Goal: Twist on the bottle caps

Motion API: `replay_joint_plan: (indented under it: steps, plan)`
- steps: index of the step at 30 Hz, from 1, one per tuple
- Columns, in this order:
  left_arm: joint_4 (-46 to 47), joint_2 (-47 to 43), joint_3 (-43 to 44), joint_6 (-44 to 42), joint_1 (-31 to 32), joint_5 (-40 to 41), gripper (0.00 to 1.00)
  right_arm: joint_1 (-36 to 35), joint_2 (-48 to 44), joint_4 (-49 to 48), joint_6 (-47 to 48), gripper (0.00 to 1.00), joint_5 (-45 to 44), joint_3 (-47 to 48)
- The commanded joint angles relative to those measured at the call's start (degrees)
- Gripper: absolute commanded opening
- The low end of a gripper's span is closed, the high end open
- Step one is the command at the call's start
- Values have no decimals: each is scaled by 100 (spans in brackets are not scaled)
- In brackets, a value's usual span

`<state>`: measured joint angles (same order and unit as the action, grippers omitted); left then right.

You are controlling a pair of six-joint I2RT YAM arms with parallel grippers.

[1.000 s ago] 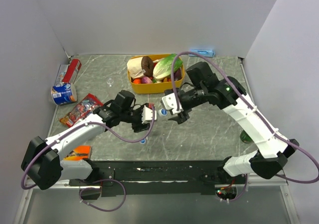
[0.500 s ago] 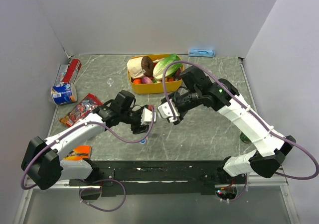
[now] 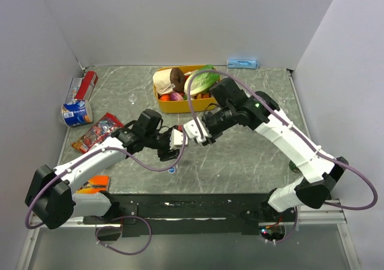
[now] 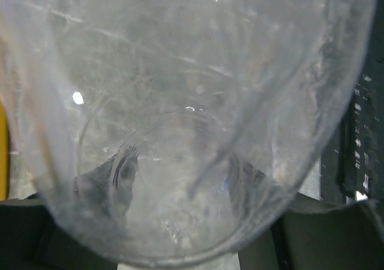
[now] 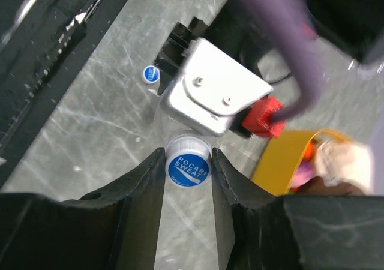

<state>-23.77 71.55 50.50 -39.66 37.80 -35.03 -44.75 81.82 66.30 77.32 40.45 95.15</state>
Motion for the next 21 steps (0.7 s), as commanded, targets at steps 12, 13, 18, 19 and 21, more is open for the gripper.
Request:
replay_joint_plan:
  steps: [12,13,18,19,21]
  plan:
    - [4258,-125,-612,1171,904,5900,1,793,2451,-65,-8725,0,-329,1962]
    - [4162,-19,-551,1128,896,6041,1,784,2496,-91,-8638,5,-118,2120]
    - [3521,53,-629,1259,878,5905,1,1195,2673,-503,-8234,69,-62,3236]
    - [3363,-9,-681,1311,878,5719,1,1327,2629,-626,-8094,73,-81,3507]
    - [2707,-211,-752,1321,861,4862,1,1783,2418,-1030,-7585,76,68,3580]
